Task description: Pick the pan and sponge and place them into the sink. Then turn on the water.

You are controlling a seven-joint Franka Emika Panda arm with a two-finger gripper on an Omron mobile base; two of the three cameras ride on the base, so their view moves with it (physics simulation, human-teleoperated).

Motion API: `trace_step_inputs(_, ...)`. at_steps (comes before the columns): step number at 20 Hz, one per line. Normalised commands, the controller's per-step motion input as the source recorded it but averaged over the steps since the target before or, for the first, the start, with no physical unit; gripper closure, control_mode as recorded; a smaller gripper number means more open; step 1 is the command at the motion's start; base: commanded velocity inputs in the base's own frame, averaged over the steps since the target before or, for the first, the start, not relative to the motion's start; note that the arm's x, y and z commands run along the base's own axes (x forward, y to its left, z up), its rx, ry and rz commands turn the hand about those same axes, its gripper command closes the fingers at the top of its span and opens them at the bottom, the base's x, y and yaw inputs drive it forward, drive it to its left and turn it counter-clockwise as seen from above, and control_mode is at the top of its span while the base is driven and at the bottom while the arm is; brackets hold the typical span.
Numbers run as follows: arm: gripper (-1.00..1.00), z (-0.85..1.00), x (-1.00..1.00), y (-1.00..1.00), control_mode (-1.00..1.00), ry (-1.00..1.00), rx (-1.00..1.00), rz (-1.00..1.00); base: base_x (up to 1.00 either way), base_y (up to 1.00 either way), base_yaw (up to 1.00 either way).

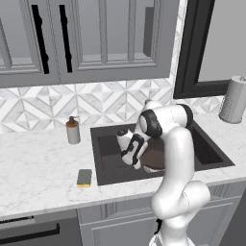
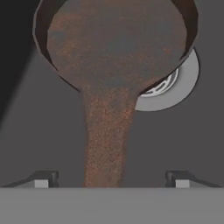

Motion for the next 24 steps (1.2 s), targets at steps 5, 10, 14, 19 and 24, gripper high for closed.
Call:
trace_step_inputs(5, -1.0, 0.94, -0.9, 0.21, -1.0, -0.28, 0.06, 0.0, 0.0, 0.0, 0.0)
trace_step_inputs(10, -1.0, 1.0, -0.88, 0.19, -1.0, -0.15, 0.0, 0.0, 0.0, 0.0, 0.0)
trace_step_inputs(14, -1.0, 1.0, -0.71, 0.08, -1.0, -0.14, 0.02, 0.02, 0.0, 0.0, 0.0)
trace_step_inputs(19, -1.0, 1.0, -0.45, 0.06, -1.0, -0.01, 0.0, 0.09, 0.0, 0.0, 0.0)
trace_step_inputs(24, -1.0, 1.0, -0.39, 0.03, -1.0, 0.01, 0.0, 0.1, 0.0, 0.0, 0.0)
